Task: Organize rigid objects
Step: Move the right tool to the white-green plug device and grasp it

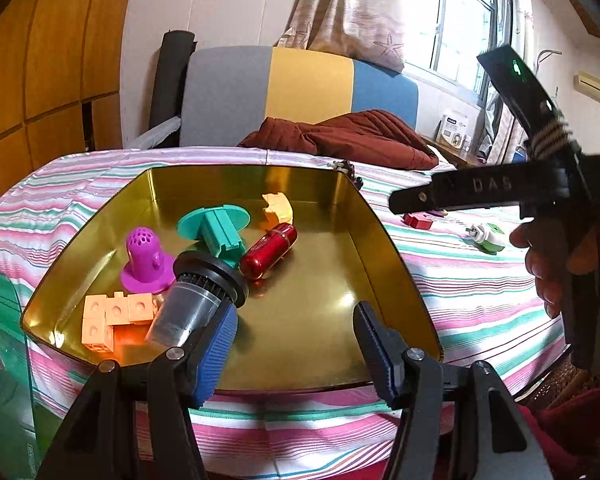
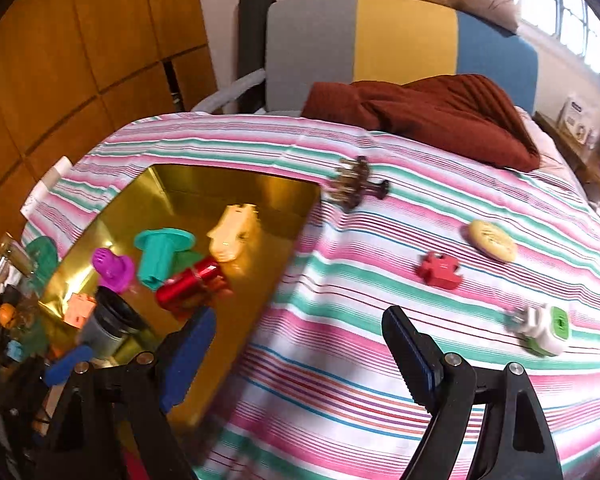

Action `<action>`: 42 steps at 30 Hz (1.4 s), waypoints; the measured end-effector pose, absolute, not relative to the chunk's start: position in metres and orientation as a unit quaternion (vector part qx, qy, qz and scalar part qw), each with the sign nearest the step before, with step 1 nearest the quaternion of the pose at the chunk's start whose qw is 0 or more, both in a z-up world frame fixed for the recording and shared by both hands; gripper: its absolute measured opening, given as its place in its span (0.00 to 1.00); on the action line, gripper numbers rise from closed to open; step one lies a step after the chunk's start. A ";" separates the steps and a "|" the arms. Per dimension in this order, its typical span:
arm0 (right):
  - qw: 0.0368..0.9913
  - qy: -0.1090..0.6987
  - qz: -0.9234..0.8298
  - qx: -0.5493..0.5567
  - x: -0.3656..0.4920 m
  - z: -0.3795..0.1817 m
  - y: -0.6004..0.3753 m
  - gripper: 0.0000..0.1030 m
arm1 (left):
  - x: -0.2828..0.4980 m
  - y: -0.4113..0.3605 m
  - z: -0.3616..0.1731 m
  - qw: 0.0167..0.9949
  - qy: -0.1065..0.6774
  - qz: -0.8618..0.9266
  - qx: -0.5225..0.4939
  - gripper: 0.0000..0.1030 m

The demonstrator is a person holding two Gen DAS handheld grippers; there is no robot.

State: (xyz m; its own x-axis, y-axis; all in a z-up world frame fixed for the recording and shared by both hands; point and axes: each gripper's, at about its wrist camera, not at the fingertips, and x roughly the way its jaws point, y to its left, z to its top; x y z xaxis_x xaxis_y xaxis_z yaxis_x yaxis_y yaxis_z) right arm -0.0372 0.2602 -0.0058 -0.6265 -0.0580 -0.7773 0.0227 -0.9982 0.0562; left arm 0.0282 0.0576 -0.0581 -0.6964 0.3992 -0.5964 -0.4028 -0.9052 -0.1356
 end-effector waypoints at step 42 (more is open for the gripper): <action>-0.191 -0.154 -0.850 0.466 -0.034 -0.045 0.506 0.91 | 0.034 0.097 -0.045 0.252 0.037 0.914 -0.317 0.59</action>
State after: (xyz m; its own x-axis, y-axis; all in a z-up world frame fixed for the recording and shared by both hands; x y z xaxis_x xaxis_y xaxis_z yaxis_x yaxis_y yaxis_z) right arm -0.0342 0.5057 -0.0453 -0.4924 0.1819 -0.8511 -0.4682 -0.8797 0.0829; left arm 0.0340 0.0969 -0.0450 -0.6719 0.4372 -0.5978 -0.4844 -0.8700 -0.0918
